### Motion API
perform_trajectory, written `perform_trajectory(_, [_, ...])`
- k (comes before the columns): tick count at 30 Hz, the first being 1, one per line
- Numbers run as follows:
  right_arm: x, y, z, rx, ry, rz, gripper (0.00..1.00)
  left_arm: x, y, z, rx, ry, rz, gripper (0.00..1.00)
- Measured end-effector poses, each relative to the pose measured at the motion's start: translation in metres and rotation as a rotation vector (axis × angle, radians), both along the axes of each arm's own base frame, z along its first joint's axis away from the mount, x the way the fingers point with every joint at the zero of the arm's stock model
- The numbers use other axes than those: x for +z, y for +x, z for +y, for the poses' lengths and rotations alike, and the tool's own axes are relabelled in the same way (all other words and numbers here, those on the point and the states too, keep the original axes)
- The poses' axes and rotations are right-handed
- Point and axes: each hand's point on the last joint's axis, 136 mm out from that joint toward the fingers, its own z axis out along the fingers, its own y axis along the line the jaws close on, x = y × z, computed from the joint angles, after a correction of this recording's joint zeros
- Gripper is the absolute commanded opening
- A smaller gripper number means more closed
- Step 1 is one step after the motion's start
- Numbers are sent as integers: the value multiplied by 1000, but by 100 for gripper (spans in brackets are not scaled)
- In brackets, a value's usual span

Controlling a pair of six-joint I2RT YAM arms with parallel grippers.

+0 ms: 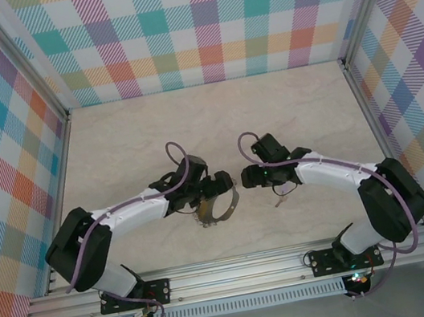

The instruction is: Put the keys on the keyring

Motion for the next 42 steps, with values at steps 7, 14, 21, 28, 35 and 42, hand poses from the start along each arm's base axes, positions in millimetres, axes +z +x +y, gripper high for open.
perform_trajectory(7, [-1,-4,-1,3,9,9,70,-21,1,-1,-1,30,27,98])
perform_trajectory(14, [-3,-7,6,24,52,16,75,-25,6,4,0,64,5,99])
perform_trajectory(21, [-3,-7,14,46,102,4,74,-26,25,14,10,96,-27,99])
perform_trajectory(28, [-9,-16,30,108,191,36,68,-19,59,22,9,122,-76,98])
perform_trajectory(35, [-20,-18,43,146,237,73,61,5,81,17,-30,105,-140,98])
perform_trajectory(42, [-33,-17,51,160,245,106,57,28,73,11,-70,55,-150,98])
